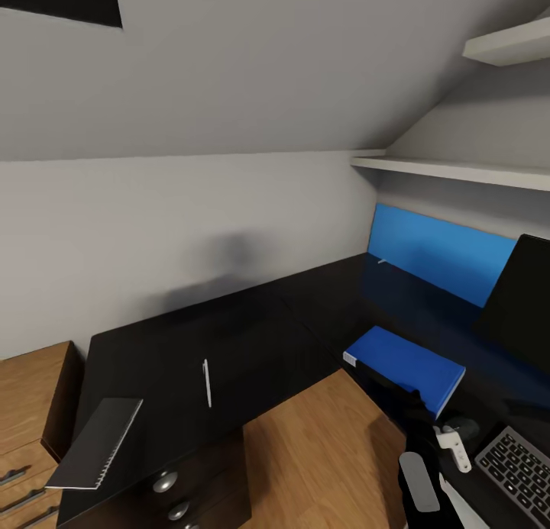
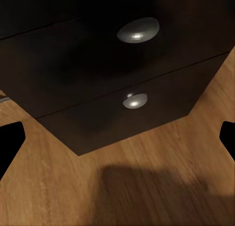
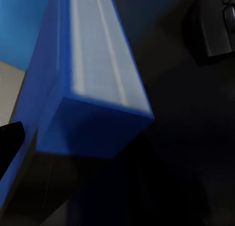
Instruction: In the bedroom, organize the workspace by keeping the computer under the desk, ensuring the monitor is on the desk, placing the keyboard on the desk next to the monitor, placing the mouse on the desk next to the keyboard, moving the folder from the swivel chair onto the desk next to the mouse, stacking the notebook on top of the folder with the pen on top of the notebook, and positioning the swivel chair next to the desk.
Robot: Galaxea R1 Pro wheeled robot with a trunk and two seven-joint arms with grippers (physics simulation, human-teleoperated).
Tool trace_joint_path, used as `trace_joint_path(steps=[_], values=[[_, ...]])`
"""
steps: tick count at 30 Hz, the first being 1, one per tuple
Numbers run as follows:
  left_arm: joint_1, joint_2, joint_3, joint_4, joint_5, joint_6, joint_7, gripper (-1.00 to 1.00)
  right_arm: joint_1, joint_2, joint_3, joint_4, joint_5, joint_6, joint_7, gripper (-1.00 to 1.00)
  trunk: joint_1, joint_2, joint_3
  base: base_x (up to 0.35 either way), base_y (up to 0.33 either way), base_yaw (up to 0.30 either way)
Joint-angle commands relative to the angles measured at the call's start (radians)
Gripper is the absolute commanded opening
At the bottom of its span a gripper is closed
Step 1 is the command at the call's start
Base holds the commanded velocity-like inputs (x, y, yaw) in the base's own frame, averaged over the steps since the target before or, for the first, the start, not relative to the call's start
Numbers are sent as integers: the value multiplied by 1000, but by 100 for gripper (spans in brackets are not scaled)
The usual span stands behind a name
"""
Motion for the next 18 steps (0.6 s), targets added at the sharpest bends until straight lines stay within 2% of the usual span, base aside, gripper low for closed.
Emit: trace_joint_path(steps=[1, 7, 13, 18], values=[[-1, 0, 2, 0, -11, -1, 9, 100, -1, 1, -1, -1, -7, -1, -1, -100, 0, -1, -1, 0, 21, 0], [0, 1, 3, 0, -10, -1, 9, 100, -1, 0, -1, 6, -7, -1, -1, -100, 0, -1, -1, 2, 6, 0], [0, 0, 4, 0, -11, -1, 9, 100, -1, 0, -1, 18, -7, -1, -1, -100, 0, -1, -1, 144, 1, 0], [0, 0, 4, 0, -11, -1, 9, 100, 0, -1, -1, 20, -7, -1, 0, -100, 0, -1, -1, 31, 0, 0]])
